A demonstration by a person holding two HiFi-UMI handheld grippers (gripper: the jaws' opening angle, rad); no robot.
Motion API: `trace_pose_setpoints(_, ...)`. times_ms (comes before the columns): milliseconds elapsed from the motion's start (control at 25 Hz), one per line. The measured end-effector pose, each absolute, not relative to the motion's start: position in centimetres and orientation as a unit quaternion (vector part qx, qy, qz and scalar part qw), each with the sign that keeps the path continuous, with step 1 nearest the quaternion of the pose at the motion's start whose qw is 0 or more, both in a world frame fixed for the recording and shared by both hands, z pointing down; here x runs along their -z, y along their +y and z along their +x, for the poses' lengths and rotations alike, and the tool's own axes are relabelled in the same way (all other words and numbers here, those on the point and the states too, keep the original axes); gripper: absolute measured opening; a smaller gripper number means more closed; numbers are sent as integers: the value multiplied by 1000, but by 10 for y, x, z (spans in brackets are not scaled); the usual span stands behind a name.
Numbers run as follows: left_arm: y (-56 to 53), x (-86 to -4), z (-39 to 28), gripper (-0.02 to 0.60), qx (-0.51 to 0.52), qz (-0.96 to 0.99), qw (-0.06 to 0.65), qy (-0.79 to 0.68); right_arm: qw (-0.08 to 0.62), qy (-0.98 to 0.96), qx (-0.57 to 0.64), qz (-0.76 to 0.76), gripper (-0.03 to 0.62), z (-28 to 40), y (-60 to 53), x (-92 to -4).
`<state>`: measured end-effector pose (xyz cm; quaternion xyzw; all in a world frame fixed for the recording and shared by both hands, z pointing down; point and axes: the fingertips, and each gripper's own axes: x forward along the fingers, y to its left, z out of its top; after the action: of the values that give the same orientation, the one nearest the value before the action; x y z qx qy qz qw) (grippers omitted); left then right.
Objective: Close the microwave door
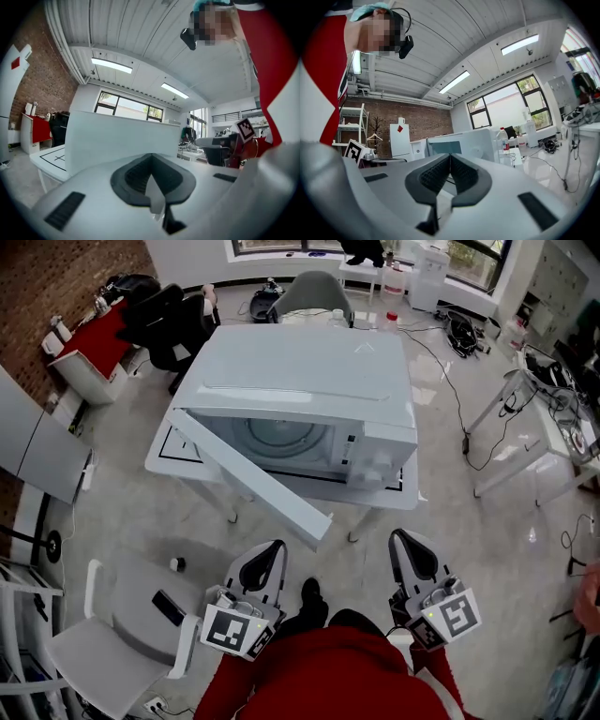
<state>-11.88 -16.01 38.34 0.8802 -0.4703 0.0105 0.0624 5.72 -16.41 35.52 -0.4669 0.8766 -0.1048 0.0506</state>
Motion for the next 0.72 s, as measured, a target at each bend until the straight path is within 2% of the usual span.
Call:
trace_pose_setpoints(400,-178,-379,-117,9,-11,895,62,-441,59,870,139,-470,14,31,-185,-356)
trace_pose_setpoints(560,-184,-377,-112,9,-7,895,64,-441,33,877,138,-458,14,26,-180,-367)
trace_pose_setpoints(720,-192,-378,-106,9,-5,894,66,-443,36,888,137,-438,14,9,-179,-366)
